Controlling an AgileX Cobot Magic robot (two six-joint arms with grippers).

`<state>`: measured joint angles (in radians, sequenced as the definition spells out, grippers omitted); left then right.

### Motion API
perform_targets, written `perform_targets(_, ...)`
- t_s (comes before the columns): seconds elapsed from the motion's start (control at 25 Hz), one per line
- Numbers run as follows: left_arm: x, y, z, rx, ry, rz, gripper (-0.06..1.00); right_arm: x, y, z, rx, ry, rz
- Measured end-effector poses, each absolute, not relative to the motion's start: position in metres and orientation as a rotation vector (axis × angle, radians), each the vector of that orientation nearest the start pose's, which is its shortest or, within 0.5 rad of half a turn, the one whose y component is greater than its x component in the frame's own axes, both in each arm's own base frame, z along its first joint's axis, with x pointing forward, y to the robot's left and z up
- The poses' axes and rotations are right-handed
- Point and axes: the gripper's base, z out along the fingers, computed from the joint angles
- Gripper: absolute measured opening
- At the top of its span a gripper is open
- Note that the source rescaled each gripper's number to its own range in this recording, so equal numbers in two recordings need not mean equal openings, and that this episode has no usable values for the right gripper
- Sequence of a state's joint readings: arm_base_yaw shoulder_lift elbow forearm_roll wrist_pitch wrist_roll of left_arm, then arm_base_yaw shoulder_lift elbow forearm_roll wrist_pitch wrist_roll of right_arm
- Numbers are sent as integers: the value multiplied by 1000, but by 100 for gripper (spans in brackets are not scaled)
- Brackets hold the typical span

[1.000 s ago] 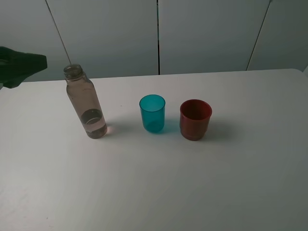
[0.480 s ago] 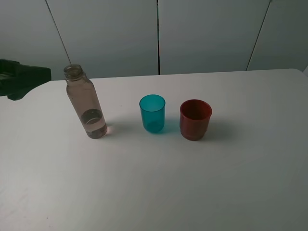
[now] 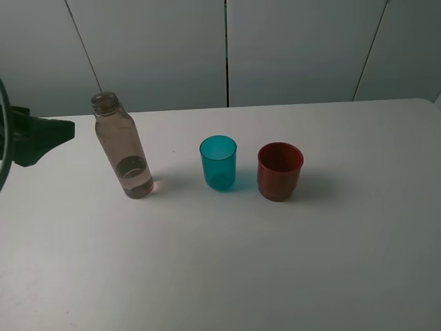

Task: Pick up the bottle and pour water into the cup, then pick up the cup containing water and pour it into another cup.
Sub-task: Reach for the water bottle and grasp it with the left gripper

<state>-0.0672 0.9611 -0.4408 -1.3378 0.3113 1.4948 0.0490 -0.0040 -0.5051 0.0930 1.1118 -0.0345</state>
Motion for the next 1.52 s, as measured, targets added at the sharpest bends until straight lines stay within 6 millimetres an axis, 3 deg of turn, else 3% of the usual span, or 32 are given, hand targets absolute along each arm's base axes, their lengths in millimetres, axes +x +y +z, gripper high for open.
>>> perform_targets(0.4,167,-52,225,598,2060,-200,98,-9,7,275,-95,2083,121)
perform_targets(1.52,166,-51,222,577,2070,-181,98,-9,7,275,-95,2083,121)
